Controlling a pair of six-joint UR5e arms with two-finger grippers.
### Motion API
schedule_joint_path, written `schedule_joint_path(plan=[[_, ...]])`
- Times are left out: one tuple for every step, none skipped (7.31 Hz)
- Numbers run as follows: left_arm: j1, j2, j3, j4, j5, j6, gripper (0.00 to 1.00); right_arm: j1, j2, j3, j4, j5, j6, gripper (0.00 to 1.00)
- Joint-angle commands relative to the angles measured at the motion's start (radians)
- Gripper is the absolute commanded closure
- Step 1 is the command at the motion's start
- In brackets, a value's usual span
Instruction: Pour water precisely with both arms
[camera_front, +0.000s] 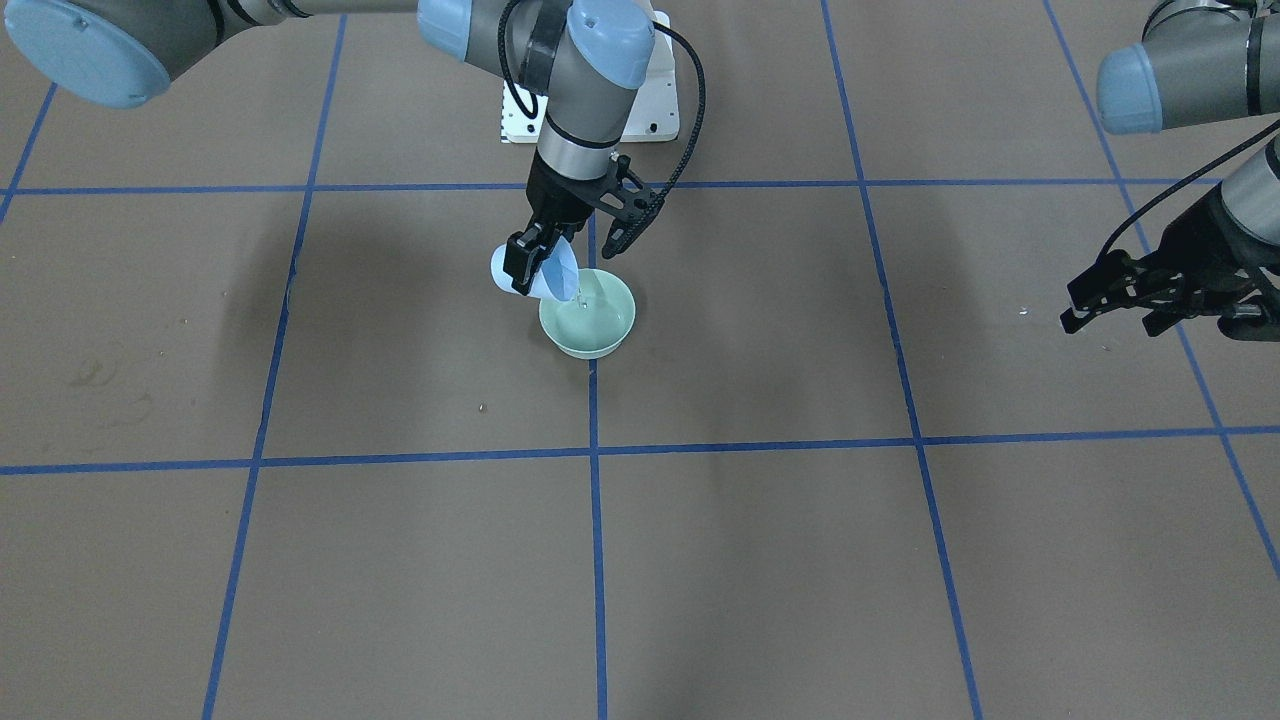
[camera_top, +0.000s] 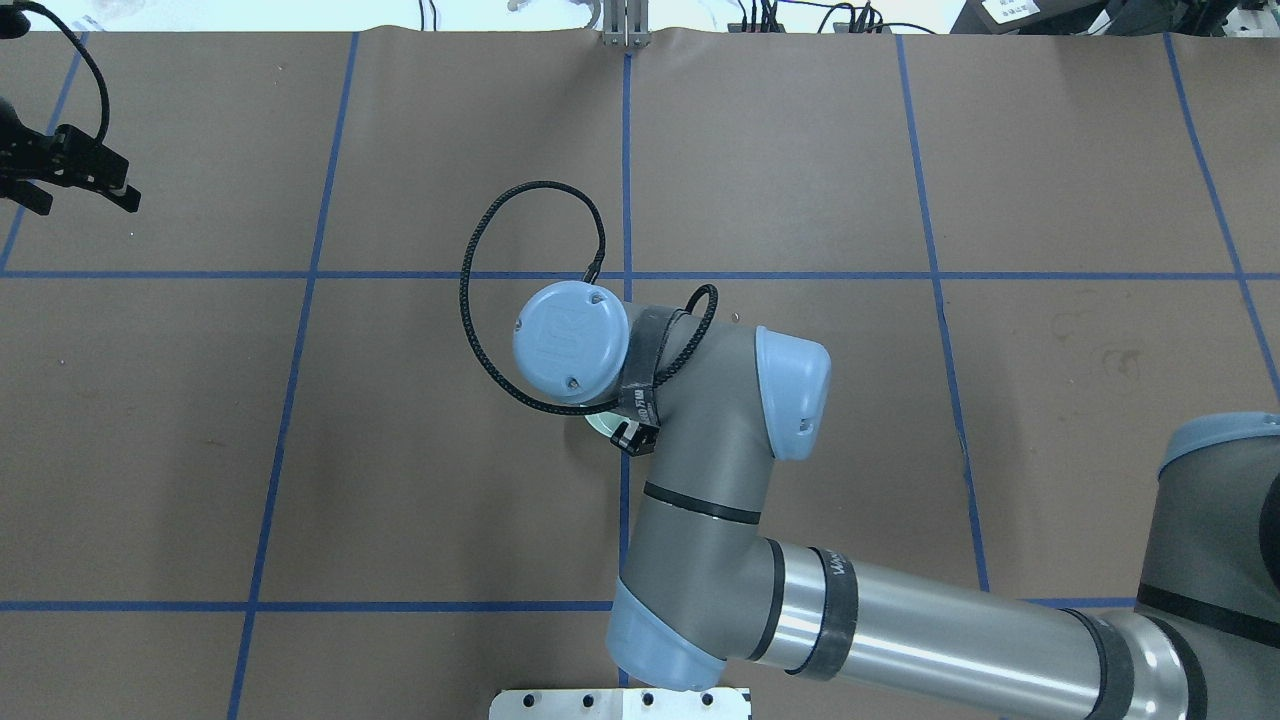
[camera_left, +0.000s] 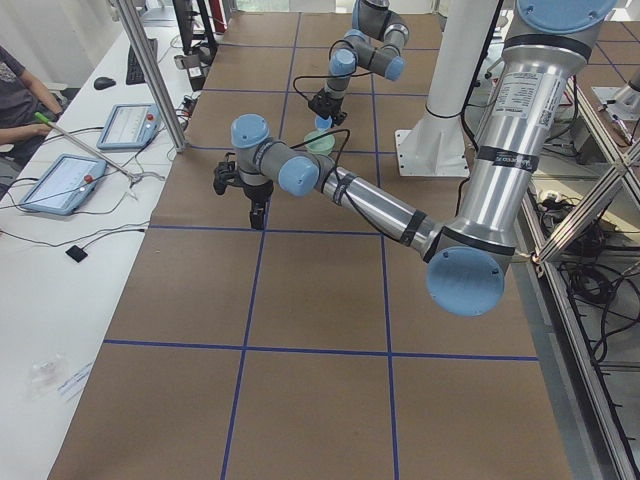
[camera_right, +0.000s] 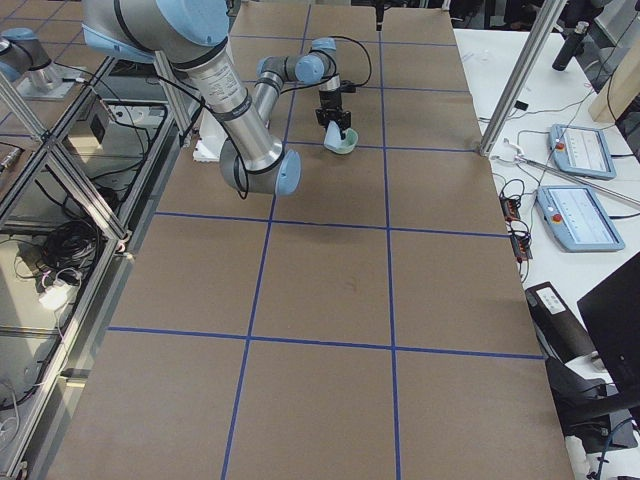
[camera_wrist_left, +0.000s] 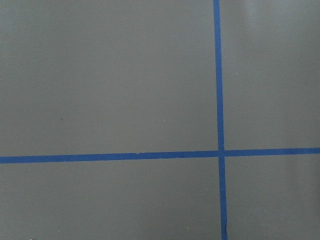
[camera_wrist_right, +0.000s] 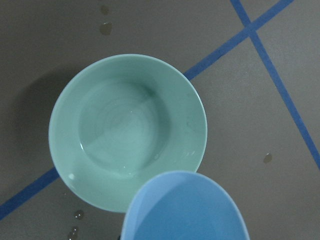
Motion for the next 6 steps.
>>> schedule_joint_path(plan=[[0.0, 0.005, 0.0, -0.001, 0.001, 0.0, 0.01, -0.001, 0.057, -0.071, -0.06, -0.008, -0.027, 0.67], [-0.002, 0.005, 0.002, -0.001, 0.001, 0.0, 0.01, -0.001, 0.062, -0.074, -0.087, -0.009, -0.028, 0.67], [-0.002, 0.005, 0.002, -0.001, 0.001, 0.0, 0.01, -0.001, 0.091, -0.083, -0.16, -0.024, -0.068, 0.67], [-0.002, 0.005, 0.002, -0.001, 0.001, 0.0, 0.01, -0.002, 0.106, -0.094, -0.202, -0.038, -0.079, 0.67], [0.0, 0.007, 0.002, -0.001, 0.001, 0.0, 0.01, -0.002, 0.106, -0.1, -0.207, -0.041, -0.079, 0.67], [-0.002, 0.007, 0.002, -0.001, 0.001, 0.0, 0.01, -0.005, 0.108, -0.105, -0.21, -0.054, -0.079, 0.67]])
